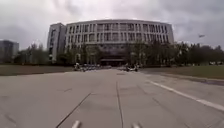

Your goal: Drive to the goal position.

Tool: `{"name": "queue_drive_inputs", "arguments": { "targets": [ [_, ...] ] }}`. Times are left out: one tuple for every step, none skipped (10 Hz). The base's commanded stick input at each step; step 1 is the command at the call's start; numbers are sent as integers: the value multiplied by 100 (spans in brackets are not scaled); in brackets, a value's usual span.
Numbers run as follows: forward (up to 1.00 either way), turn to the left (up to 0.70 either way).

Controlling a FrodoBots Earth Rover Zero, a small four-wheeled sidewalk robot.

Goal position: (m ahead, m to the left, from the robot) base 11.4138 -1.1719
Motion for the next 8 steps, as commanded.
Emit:
{"name": "queue_drive_inputs", "arguments": {
  "targets": [
    [85, -14],
    [85, -27],
    [85, -26],
    [85, -15],
    [85, 0],
    [85, 0],
    [85, 0],
    [85, 0]
  ]
}}
